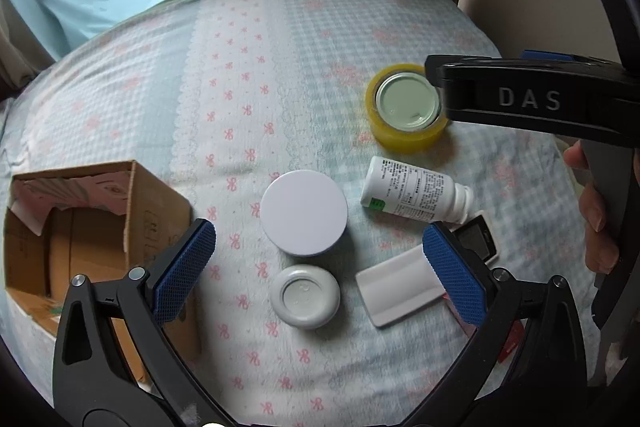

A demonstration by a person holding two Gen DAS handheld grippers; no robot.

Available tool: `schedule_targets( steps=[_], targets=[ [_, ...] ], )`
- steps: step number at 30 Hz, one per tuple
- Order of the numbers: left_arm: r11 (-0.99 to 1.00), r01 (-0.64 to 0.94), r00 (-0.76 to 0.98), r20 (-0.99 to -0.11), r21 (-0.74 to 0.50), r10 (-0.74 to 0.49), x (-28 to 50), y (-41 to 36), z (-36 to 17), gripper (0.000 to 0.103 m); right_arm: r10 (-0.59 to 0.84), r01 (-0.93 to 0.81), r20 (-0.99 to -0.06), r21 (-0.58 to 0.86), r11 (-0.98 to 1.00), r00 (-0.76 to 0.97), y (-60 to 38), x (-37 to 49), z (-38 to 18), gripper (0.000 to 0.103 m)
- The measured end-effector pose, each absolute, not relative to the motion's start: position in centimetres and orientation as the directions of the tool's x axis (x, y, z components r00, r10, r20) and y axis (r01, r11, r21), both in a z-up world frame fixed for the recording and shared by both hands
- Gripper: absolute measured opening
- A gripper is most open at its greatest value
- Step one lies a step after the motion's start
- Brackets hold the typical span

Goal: Organize rigid objects
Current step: 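Grasp the white round jar with the left tool while the right tool grasps the yellow tape roll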

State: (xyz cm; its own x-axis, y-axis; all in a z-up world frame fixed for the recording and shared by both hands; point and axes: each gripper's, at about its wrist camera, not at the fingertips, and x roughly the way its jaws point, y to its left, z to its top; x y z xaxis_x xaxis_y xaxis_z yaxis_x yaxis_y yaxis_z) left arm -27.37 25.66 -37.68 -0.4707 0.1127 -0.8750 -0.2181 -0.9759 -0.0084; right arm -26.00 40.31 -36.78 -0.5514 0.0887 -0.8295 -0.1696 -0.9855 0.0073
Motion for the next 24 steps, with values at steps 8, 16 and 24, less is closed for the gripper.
schedule_targets(
  steps=[8, 16, 24],
  targets=[
    [-0.972, -0.234, -0.420, -0.900, -0.018, 0.118, -30.3, 25.7, -44.2, 0.103, 0.098, -0.127, -0.901, -0.048, -0.991, -0.423, 39.0, -30.9, -45.3, 0.103],
    [-0.974, -0.219, -0.383, -0.914, -0.051, 0.134, -31.5, 25.2, -47.6, 0.098, 0.197, -0.133, -0.898, -0.156, -0.979, -0.393, 38.8, -32.7, -48.6, 0.103],
    [-0.974, -0.221, -0.376, -0.918, -0.043, 0.126, -32.5, 24.9, -48.5, 0.068, 0.279, -0.123, -0.871, -0.251, -0.960, -0.404, 38.4, -33.6, -48.8, 0.098]
  ],
)
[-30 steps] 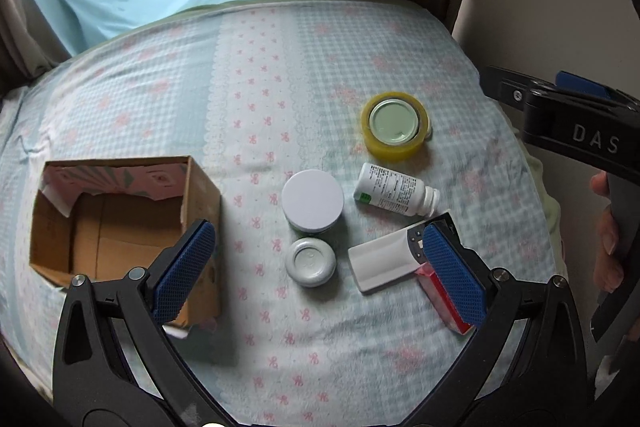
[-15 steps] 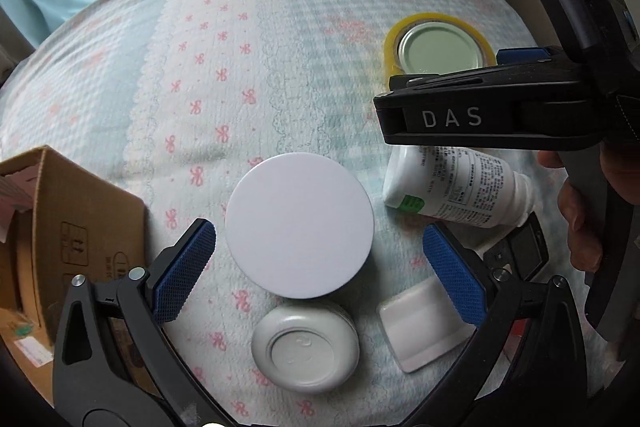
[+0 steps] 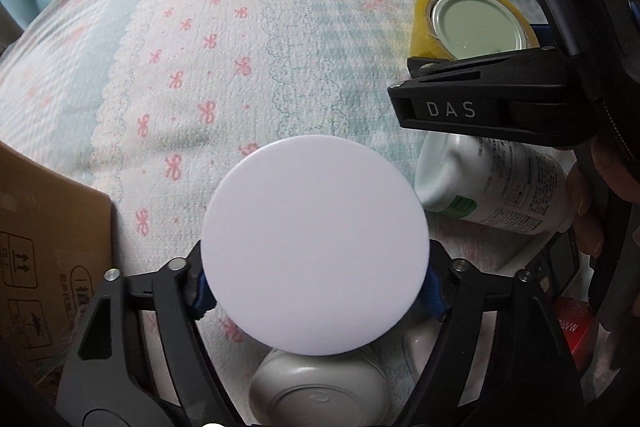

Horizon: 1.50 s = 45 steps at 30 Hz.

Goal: Organize rigid objects
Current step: 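Grasp the white round jar with the left tool while the right tool grasps the yellow tape roll, then carry the white jar and tape roll with both tools over the cardboard box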

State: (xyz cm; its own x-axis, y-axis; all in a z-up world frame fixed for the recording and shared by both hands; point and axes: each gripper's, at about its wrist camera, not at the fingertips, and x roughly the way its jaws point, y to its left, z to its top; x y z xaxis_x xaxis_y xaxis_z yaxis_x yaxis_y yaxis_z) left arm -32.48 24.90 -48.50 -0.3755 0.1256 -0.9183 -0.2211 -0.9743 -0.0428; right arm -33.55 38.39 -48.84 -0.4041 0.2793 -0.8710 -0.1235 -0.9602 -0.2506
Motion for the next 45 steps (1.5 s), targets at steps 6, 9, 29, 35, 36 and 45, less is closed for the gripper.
schedule_targets(
  steps=[6, 9, 29, 35, 36, 45],
  targets=[
    [-0.974, -0.223, -0.375, -0.918, -0.048, 0.130, -32.9, 24.7, -48.6, 0.068, 0.270, -0.124, -0.874, -0.240, -0.963, -0.405, 38.3, -33.6, -48.6, 0.096],
    [-0.975, -0.218, -0.371, -0.920, -0.047, 0.128, -33.0, 24.7, -48.6, 0.068, 0.263, -0.124, -0.876, -0.233, -0.965, -0.404, 38.3, -33.7, -48.5, 0.096],
    [-0.969, -0.233, -0.434, -0.882, -0.087, 0.184, -29.8, 23.7, -40.2, 0.068, 0.155, -0.156, -0.859, -0.089, -0.984, -0.488, 38.5, -30.9, -40.0, 0.095],
    [-0.965, -0.242, -0.486, -0.848, -0.100, 0.209, -28.3, 22.0, -34.2, 0.068, 0.155, -0.154, -0.832, -0.085, -0.984, -0.532, 38.4, -28.5, -33.7, 0.095],
    [-0.965, -0.240, -0.495, -0.843, -0.101, 0.212, -27.9, 21.5, -33.1, 0.068, 0.153, -0.152, -0.829, -0.084, -0.985, -0.538, 38.2, -28.1, -32.7, 0.095],
    [-0.970, -0.209, -0.531, -0.818, -0.128, 0.222, -23.9, 14.4, -25.1, 0.068, 0.105, -0.119, -0.808, -0.043, -0.992, -0.580, 33.0, -23.6, -22.9, 0.095]
  ],
)
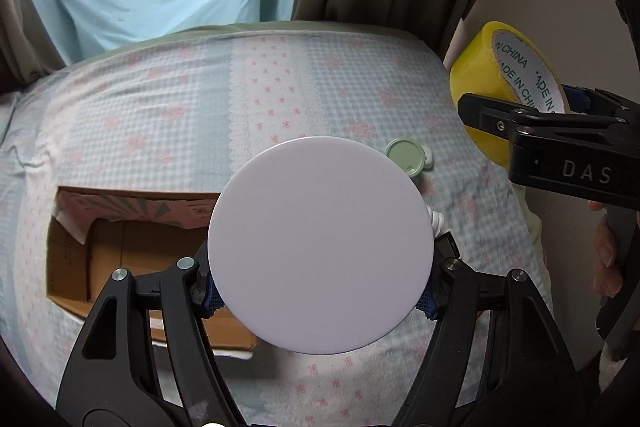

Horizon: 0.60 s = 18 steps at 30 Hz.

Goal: Organize rigid objects
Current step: 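Carry the white jar and tape roll with both tools over the cardboard box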

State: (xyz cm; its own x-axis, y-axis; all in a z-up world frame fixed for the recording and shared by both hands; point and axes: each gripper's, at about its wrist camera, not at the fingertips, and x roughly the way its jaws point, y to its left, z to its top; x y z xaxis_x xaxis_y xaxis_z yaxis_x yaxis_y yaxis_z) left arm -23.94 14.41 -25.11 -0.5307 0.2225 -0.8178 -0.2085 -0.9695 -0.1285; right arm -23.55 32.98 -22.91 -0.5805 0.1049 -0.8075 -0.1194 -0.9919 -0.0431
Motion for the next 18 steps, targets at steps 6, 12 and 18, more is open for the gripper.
schedule_targets(
  steps=[6, 12, 18],
  targets=[
    [-0.973, -0.208, -0.539, -0.819, -0.098, 0.198, -22.2, 7.0, -21.5, 0.068, 0.050, -0.083, -0.802, 0.000, -0.997, -0.596, 26.5, -21.4, -18.2, 0.095],
    [-0.965, -0.260, -0.514, -0.842, -0.030, 0.165, -22.2, -1.0, -19.9, 0.068, -0.007, -0.080, -0.813, 0.065, -0.995, -0.582, 18.5, -20.7, -16.8, 0.096],
    [-0.953, -0.300, -0.470, -0.866, -0.026, 0.172, -23.2, -8.1, -20.7, 0.068, -0.053, -0.096, -0.825, 0.129, -0.987, -0.562, 11.2, -21.7, -18.1, 0.096]
  ],
)
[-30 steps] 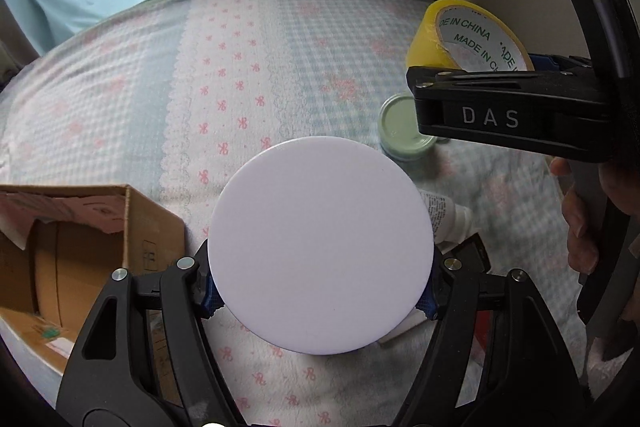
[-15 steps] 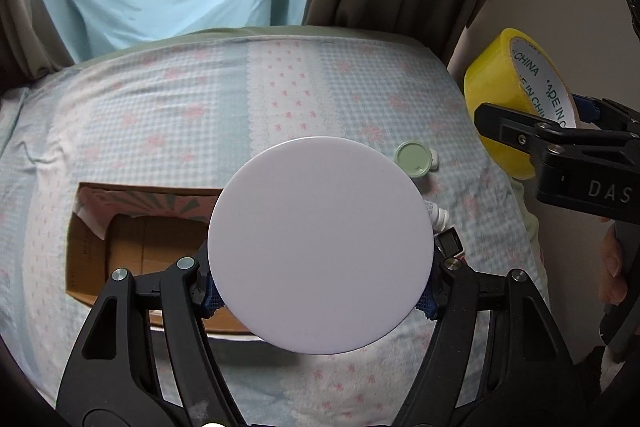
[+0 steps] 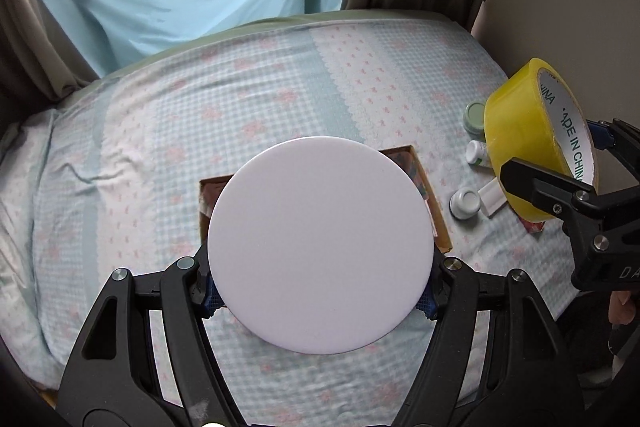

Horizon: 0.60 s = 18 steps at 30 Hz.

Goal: Organize rigid objects
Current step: 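Carry the white jar and tape roll with both tools over the cardboard box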

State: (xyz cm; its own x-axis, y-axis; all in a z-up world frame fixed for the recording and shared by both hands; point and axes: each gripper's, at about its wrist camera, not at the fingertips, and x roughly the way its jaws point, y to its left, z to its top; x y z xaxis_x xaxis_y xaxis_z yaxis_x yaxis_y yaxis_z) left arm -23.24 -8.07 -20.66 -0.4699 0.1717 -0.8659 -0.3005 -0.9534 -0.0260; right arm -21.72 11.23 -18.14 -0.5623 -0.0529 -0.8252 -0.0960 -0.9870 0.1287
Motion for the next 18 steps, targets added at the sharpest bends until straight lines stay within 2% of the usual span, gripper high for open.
schedule_targets(
  steps=[9, 18],
  targets=[
    [-0.930, -0.366, -0.390, -0.903, -0.028, 0.181, -28.5, -13.0, -26.2, 0.068, -0.063, -0.098, -0.879, 0.123, -0.987, -0.472, 6.0, -26.0, -24.2, 0.095],
    [-0.908, -0.413, -0.274, -0.941, -0.072, 0.199, -33.3, -12.9, -34.9, 0.068, -0.098, 0.043, -0.931, 0.088, -0.995, -0.351, 3.3, -29.5, -31.9, 0.096]
  ],
)
